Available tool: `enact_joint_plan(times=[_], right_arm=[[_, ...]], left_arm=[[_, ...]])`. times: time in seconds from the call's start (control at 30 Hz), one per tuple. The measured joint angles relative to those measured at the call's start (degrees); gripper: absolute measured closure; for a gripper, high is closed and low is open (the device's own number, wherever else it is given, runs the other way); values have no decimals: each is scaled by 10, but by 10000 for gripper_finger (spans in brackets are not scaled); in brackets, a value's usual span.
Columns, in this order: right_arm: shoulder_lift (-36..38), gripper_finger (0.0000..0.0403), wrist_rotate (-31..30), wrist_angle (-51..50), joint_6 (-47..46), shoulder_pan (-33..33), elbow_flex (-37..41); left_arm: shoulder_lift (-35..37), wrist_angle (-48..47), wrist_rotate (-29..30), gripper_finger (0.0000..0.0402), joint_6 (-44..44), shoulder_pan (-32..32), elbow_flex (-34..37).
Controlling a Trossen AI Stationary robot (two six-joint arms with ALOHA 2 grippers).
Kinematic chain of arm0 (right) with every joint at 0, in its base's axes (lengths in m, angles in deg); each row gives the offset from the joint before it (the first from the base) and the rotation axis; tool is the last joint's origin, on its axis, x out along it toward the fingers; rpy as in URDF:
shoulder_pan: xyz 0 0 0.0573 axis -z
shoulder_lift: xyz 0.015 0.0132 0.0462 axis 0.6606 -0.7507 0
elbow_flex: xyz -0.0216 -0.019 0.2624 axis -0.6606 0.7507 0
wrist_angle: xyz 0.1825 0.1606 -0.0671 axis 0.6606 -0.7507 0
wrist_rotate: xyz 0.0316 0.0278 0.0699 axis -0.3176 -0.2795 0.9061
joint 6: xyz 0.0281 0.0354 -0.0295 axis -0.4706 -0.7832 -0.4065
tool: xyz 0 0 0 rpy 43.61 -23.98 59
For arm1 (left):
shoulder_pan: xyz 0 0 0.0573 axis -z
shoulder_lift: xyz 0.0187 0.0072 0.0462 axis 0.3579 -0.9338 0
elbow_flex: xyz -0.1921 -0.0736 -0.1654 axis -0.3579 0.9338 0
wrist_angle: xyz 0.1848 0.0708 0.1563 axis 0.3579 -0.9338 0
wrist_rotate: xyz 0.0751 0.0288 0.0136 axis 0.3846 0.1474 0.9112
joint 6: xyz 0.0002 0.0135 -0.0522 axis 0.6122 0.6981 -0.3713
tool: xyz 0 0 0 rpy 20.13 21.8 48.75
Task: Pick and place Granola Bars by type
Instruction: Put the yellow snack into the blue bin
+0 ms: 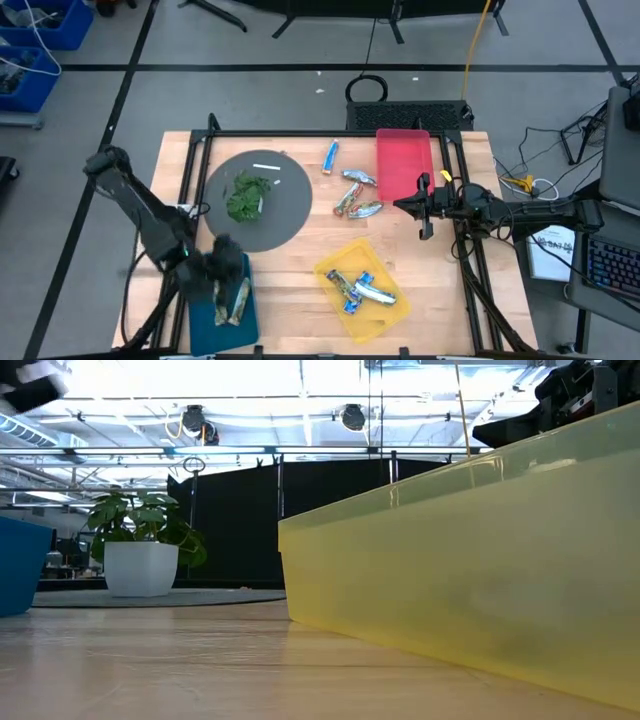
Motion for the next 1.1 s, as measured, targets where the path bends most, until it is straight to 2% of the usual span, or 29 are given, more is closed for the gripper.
enact_joint_plan(times=[0.1, 0.17, 0.27, 0.37, 0.47, 0.57, 0.7, 0.83, 0.93, 1.1], right_arm=[[0, 399, 0, 0, 0, 0, 0], [0, 398, 0, 0, 0, 0, 0], [0, 399, 0, 0, 0, 0, 0], [0, 399, 0, 0, 0, 0, 0], [0, 399, 0, 0, 0, 0, 0], [0, 399, 0, 0, 0, 0, 0], [0, 398, 0, 0, 0, 0, 0], [0, 399, 0, 0, 0, 0, 0], [0, 399, 0, 0, 0, 0, 0], [0, 398, 0, 0, 0, 0, 0]], left_arm=[[64, 49, 89, 385, 141, -76, 0], [104, 111, 80, 393, 230, -146, 0], [140, 198, -35, 397, 313, -284, -9], [131, 192, -148, 383, 344, -422, -55], [80, 127, -173, 358, 349, -539, -141], [-11, 28, -204, 340, 370, -621, -244], [-142, -33, -266, 325, 403, -676, -368], [-253, -57, -302, 325, 414, -703, -446], [-330, -78, -302, 323, 457, -708, -472], [-425, -90, -268, 322, 464, -708, -476]])
